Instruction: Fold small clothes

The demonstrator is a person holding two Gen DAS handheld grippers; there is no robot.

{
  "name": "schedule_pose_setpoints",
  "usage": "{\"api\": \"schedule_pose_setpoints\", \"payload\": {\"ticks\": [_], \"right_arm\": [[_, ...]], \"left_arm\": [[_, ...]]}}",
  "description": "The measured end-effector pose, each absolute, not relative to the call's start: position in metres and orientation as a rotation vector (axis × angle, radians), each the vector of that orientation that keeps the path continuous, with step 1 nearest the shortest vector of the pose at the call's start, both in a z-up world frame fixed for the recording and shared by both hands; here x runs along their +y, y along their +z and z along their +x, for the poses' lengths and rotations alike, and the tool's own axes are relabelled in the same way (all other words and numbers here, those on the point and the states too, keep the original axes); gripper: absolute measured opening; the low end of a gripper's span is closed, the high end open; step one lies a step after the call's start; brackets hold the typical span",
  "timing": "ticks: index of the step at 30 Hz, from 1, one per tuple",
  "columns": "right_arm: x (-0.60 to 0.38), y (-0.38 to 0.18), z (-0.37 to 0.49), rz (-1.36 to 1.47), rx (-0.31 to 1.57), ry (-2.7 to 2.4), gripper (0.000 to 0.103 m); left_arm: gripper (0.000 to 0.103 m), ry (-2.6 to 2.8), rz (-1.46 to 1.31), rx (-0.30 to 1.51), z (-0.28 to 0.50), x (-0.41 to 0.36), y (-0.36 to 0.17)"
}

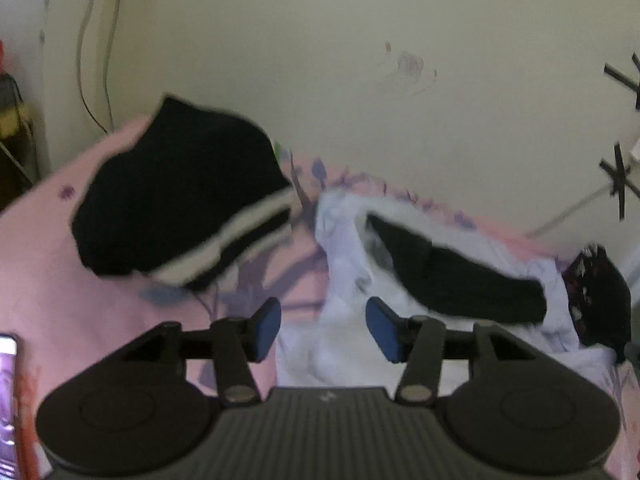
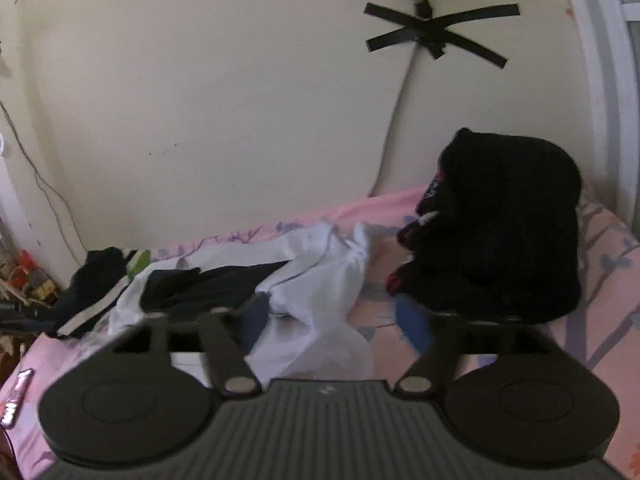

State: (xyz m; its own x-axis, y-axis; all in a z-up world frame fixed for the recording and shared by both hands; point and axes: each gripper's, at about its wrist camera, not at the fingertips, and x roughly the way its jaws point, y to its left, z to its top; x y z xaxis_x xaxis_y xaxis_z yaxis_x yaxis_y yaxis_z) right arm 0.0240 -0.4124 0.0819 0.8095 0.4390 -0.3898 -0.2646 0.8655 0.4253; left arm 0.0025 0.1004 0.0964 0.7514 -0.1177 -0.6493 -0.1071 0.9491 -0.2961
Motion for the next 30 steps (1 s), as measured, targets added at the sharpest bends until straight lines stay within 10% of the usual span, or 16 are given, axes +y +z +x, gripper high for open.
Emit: {"api": "schedule_pose_setpoints", "payload": {"ticks": [7, 8, 9, 11, 18, 20, 21, 30], "right_arm": [[-0.410, 0.048, -0.009, 0.317, 0.610, 0.438, 0.073], [-0.408, 0.043, -0.010, 0.320, 0.643, 0.442, 0.049], [-0.408, 0.037, -0.013, 0.315, 0.670, 0.446, 0.024], [-0.409, 0.035, -0.023, 0.288, 0.671, 0.446, 0.000], [-0.425, 0.053, -0.019, 0.191, 0.743, 0.497, 0.004], [-0.439, 0.075, -0.012, 0.208, 0.683, 0.500, 0.052], [-0.443, 0.087, -0.006, 0.223, 0.649, 0.498, 0.060], [-0.389, 0.130, 0.168, 0.348, 0.649, 0.601, 0.061]], "left_arm": [[0.053, -0.060, -0.168, 0.801, -0.014, 0.078, 0.057], [0.041, -0.065, -0.137, 0.823, -0.013, 0.074, 0.052], [0.004, -0.075, -0.101, 0.851, -0.013, 0.068, 0.045], [0.004, -0.086, -0.051, 0.851, -0.019, 0.065, 0.040], [0.016, -0.098, 0.050, 0.920, -0.026, 0.071, 0.057], [0.017, -0.110, 0.079, 0.868, -0.022, 0.073, 0.079], [0.021, -0.105, 0.091, 0.834, -0.019, 0.075, 0.092], [0.044, -0.178, 0.112, 0.699, 0.151, 0.012, 0.142]]}}
